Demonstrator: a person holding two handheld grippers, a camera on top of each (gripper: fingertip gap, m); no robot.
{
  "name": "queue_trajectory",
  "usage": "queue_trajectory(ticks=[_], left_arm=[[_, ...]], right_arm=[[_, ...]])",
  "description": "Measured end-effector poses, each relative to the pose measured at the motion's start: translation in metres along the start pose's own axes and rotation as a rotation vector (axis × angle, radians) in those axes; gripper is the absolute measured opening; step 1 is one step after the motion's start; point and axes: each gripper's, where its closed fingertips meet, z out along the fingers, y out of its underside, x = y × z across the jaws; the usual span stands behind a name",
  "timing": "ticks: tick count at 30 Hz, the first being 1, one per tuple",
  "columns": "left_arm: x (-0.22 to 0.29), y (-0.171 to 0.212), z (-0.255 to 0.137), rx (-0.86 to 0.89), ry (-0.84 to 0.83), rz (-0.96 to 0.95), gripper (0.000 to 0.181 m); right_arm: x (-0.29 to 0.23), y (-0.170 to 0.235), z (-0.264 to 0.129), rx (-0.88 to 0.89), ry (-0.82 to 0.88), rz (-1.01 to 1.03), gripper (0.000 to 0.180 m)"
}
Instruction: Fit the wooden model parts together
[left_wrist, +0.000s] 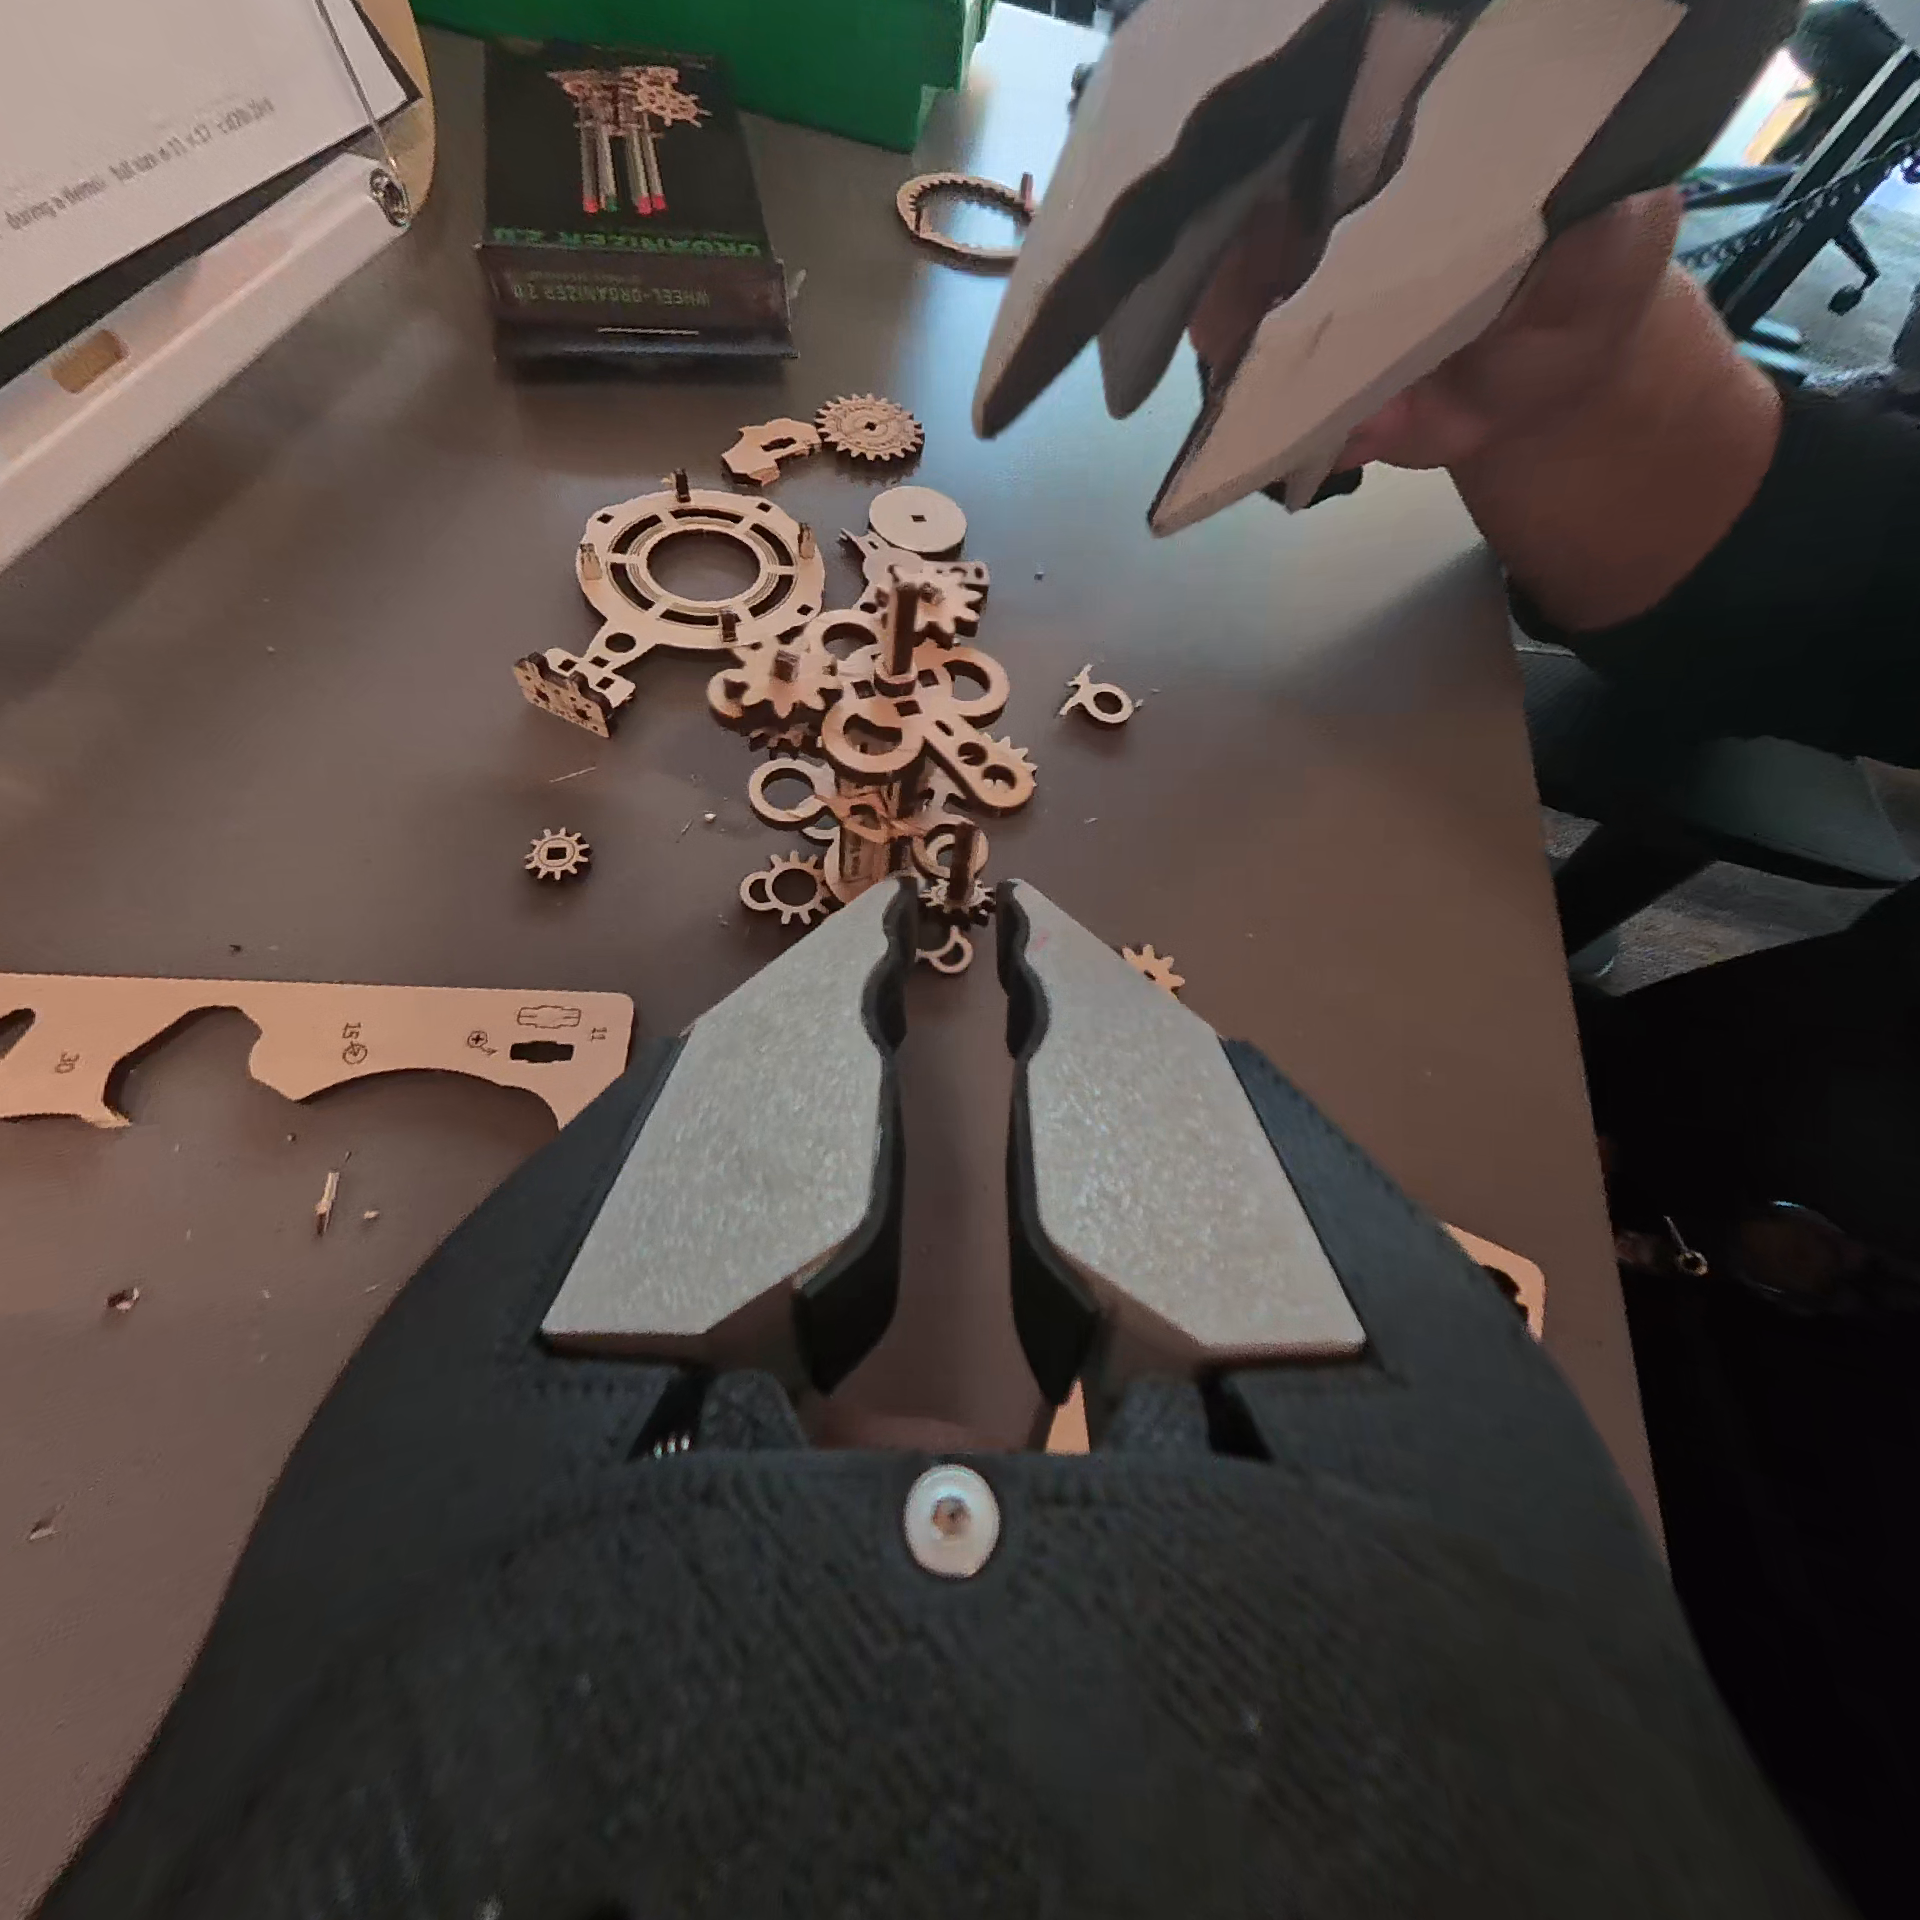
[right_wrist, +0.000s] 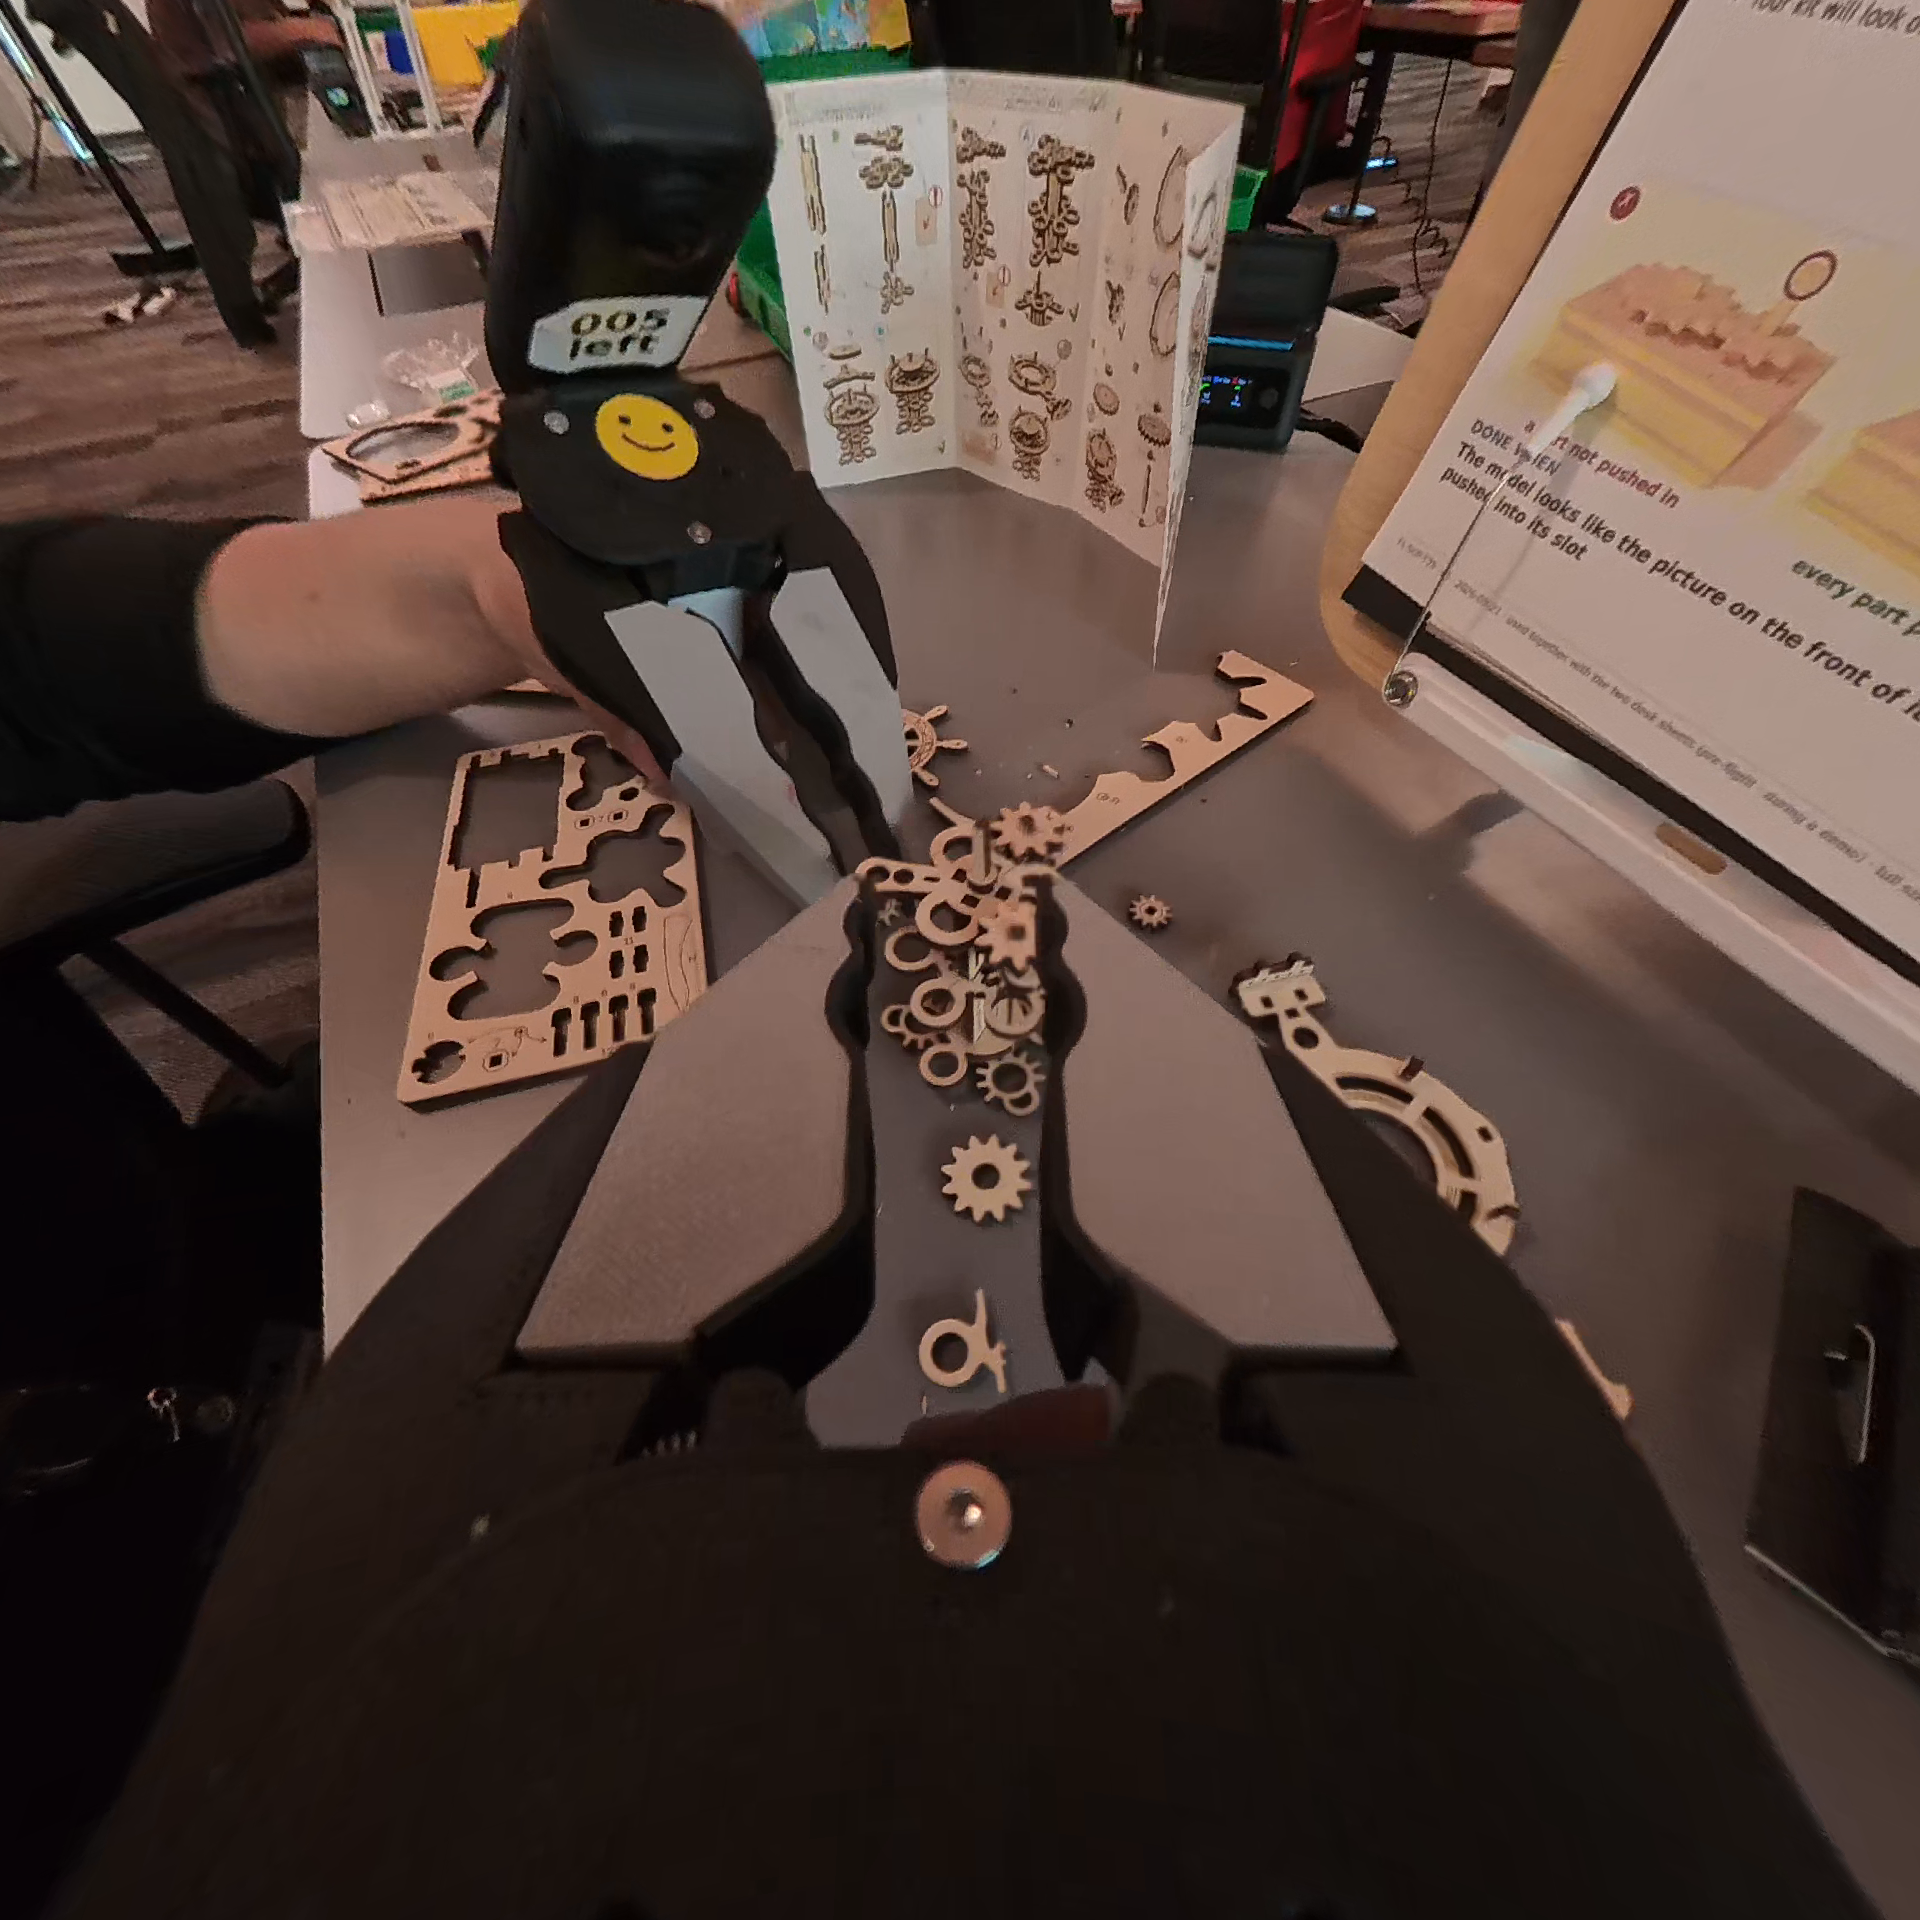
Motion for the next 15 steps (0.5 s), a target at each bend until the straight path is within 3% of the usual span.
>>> queue_trajectory(ticks=[4, 15], left_arm=[[0.002, -0.003, 0.001, 0.021, 0.012, 0.0, 0.012], [0.01, 0.009, -0.006, -0.028, 0.097, 0.016, 0.013]], right_arm=[[0.004, -0.005, 0.004, 0.008, -0.028, 0.022, 0.029], [-0.028, 0.024, 0.005, -0.076, -0.138, 0.032, 0.014]])
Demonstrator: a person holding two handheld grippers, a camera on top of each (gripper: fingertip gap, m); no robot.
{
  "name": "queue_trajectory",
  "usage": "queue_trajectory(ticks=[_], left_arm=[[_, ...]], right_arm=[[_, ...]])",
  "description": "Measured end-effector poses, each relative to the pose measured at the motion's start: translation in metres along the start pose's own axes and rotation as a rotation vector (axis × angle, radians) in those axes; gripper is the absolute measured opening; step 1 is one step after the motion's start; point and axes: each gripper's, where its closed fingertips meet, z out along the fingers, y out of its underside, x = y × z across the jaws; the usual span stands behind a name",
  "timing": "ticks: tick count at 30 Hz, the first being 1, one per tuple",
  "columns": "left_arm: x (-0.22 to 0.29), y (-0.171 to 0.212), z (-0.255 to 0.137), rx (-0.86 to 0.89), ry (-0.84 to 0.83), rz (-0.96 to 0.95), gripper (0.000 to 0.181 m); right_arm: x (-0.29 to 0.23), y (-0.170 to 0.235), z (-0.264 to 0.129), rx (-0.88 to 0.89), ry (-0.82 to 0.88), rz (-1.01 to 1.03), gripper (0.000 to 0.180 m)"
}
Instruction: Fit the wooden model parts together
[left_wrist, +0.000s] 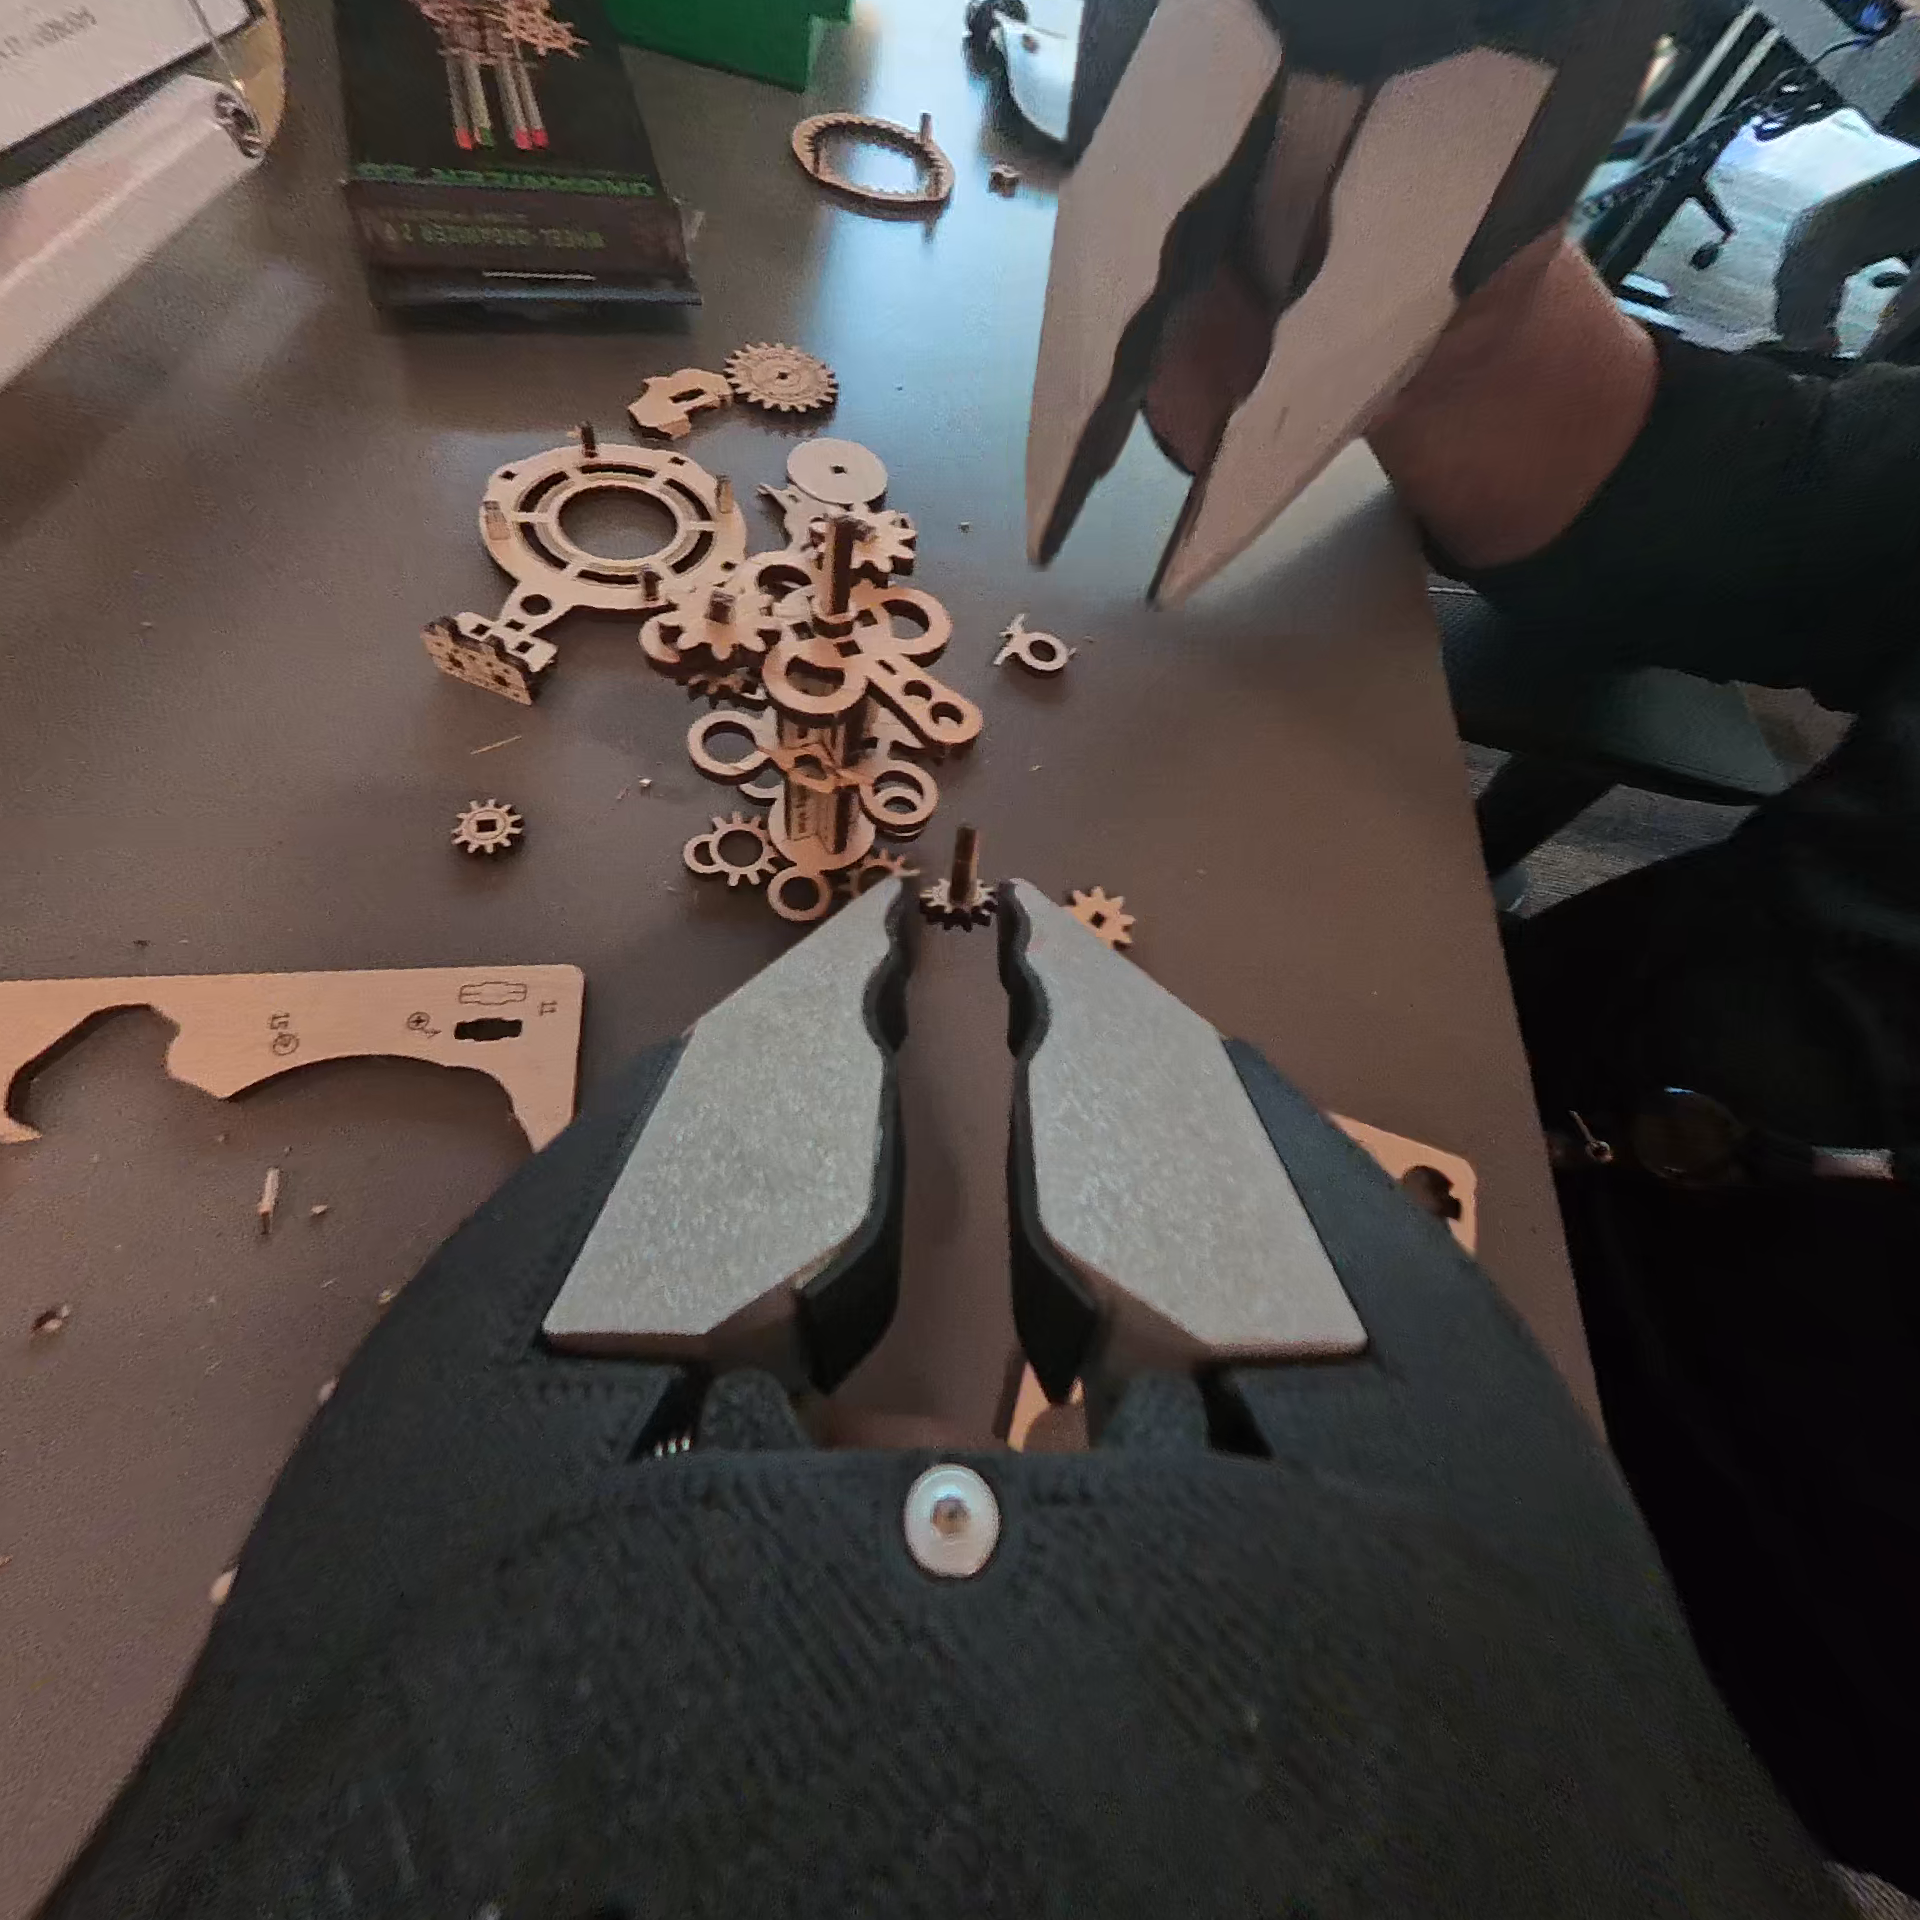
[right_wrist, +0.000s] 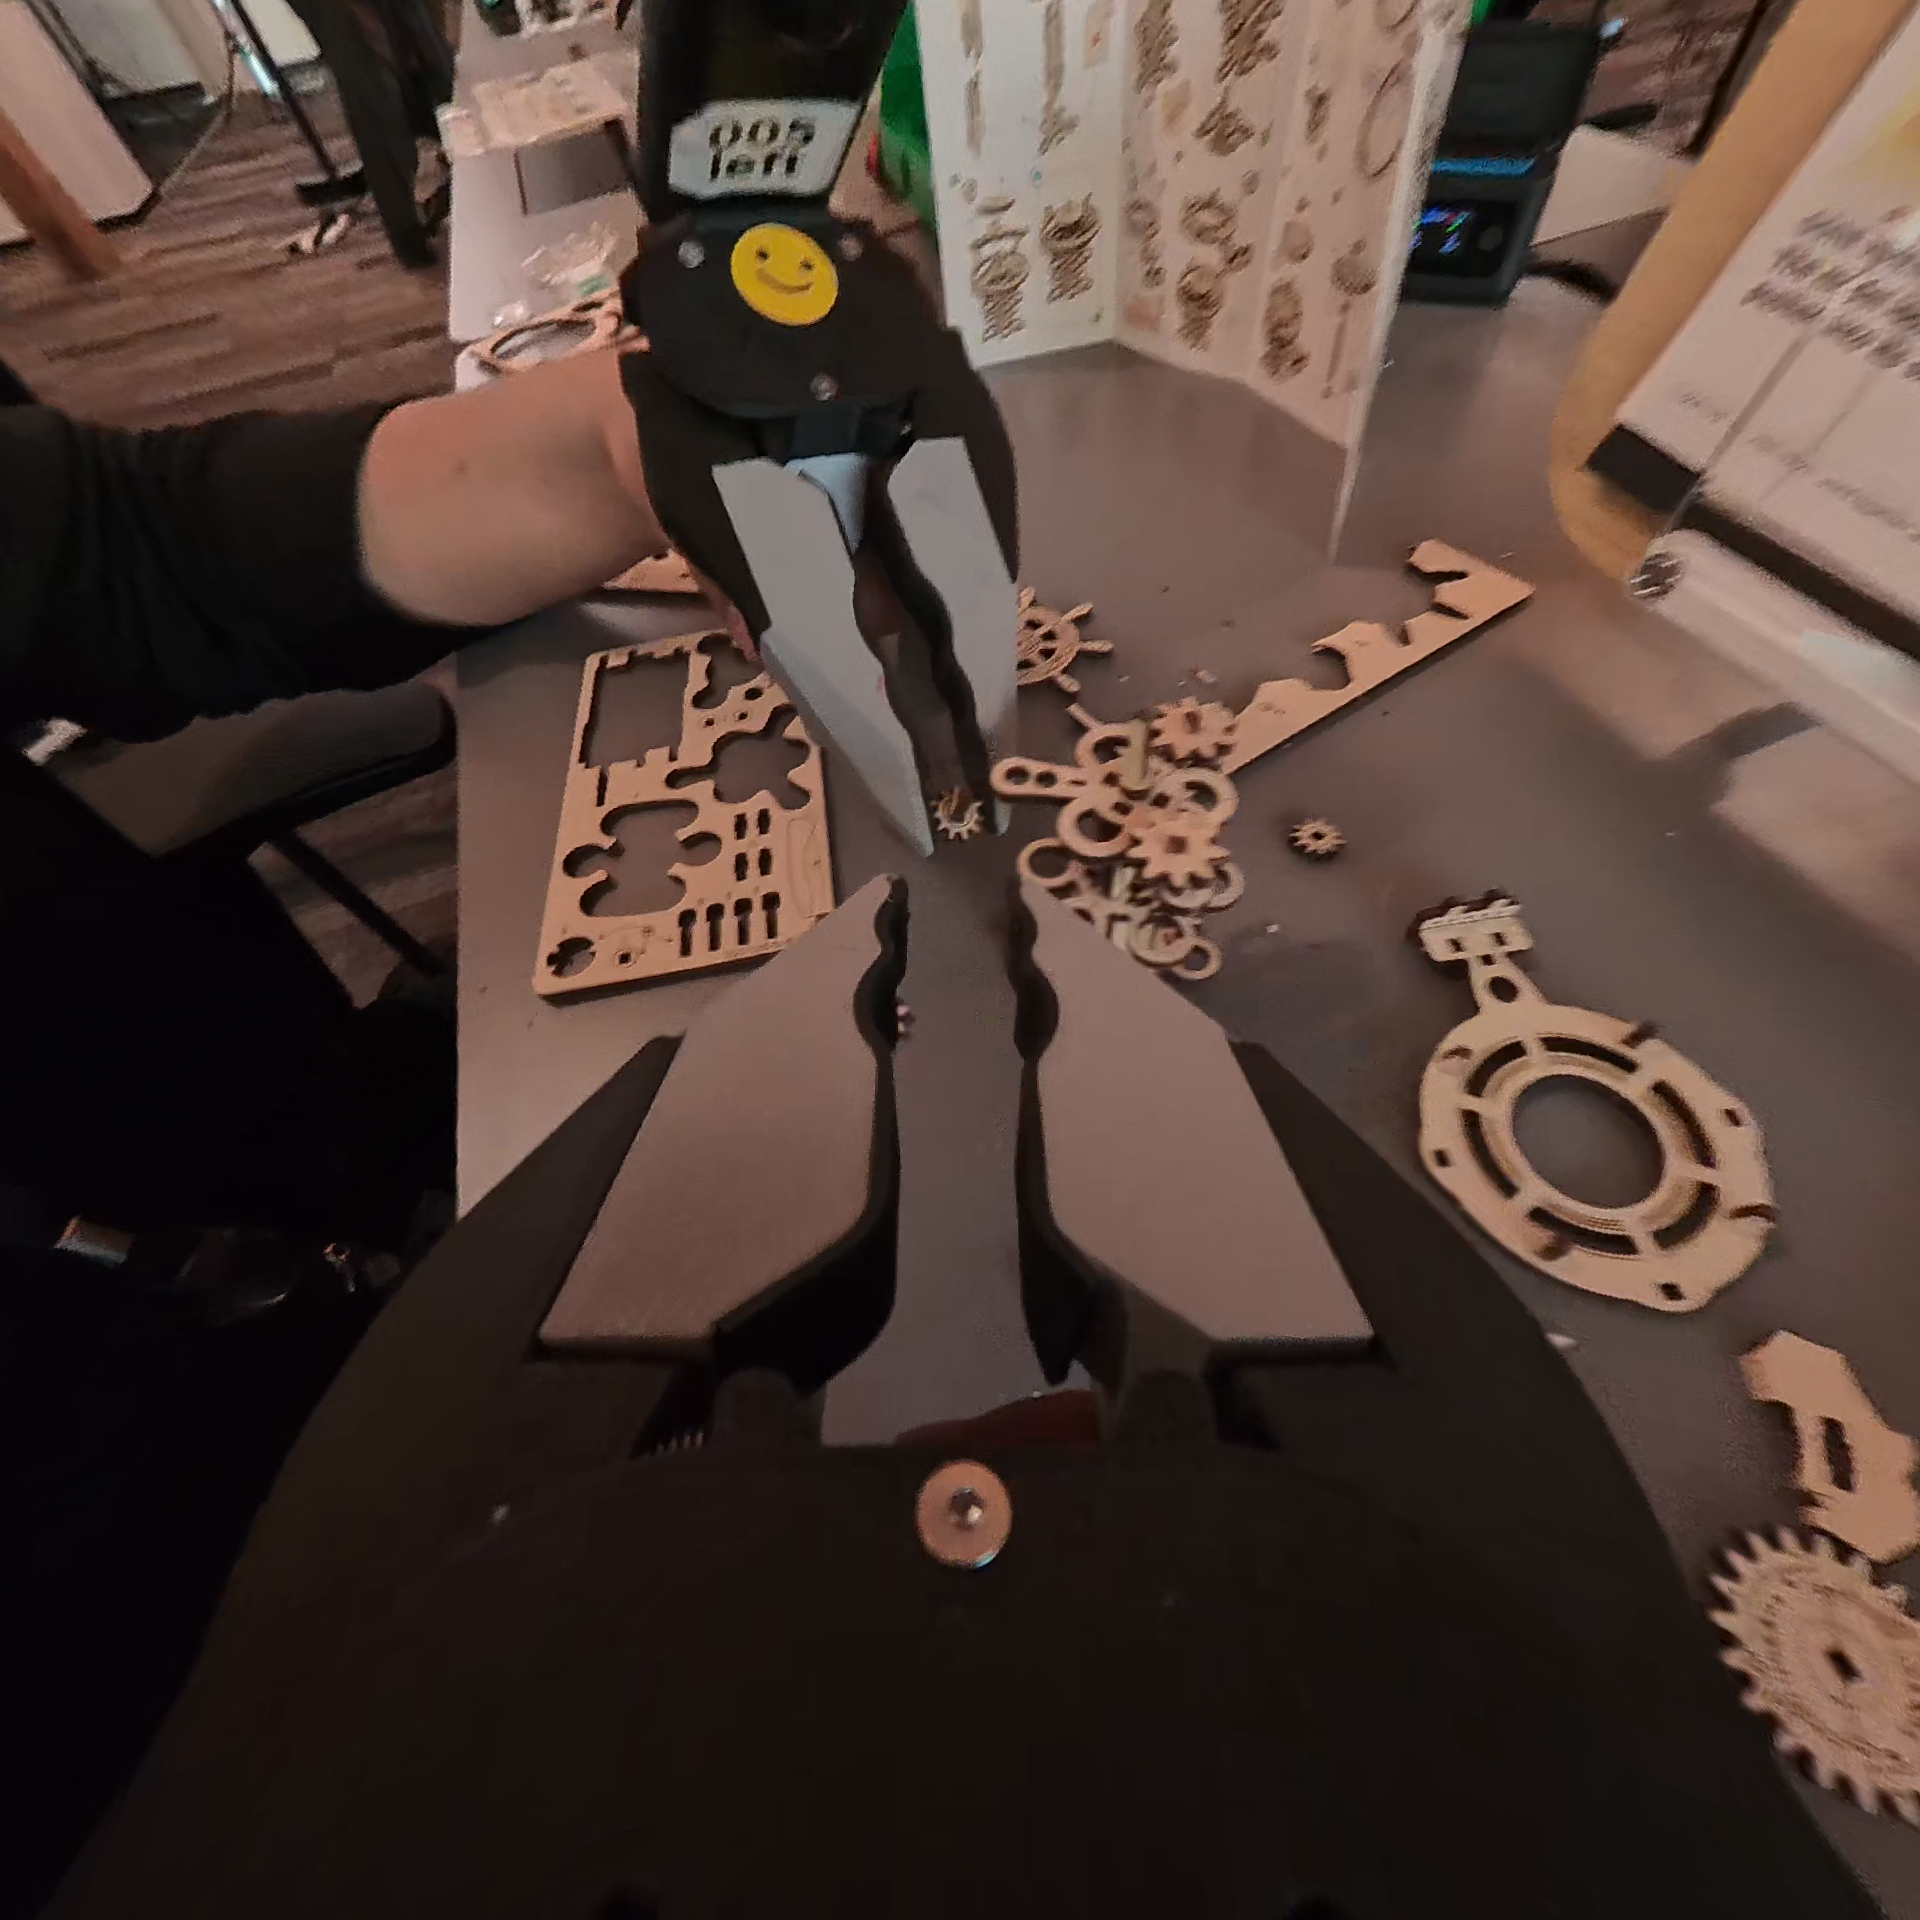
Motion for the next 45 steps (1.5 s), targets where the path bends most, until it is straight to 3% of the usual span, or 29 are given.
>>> queue_trajectory(ticks=[6, 14, 33, 37, 42, 45], left_arm=[[0.02, -0.006, 0.002, 0.021, 0.058, 0.083, 0.012], [0.032, -0.008, 0.004, 0.033, 0.076, 0.145, 0.013], [0.021, 0.001, 0.01, -0.03, 0.018, 0.11, 0.018], [0.017, 0.004, 0.009, -0.046, 0.022, 0.04, 0.026], [0.026, 0.006, 0.008, -0.061, 0.172, -0.205, 0.032], [0.012, 0.003, 0.004, -0.04, 0.095, -0.176, 0.027]], right_arm=[[-0.018, 0.012, 0.025, -0.077, -0.01, -0.003, 0.01], [-0.022, 0.004, 0.028, -0.022, -0.042, 0.055, 0.004], [-0.012, 0.008, 0.03, -0.021, 0.006, 0.051, 0.0], [-0.007, 0.007, 0.028, -0.005, 0.021, 0.059, 0.0], [-0.004, 0.005, 0.025, -0.012, 0.067, 0.0, 0.0], [-0.003, 0.004, 0.024, -0.021, 0.093, -0.029, 0.0]])
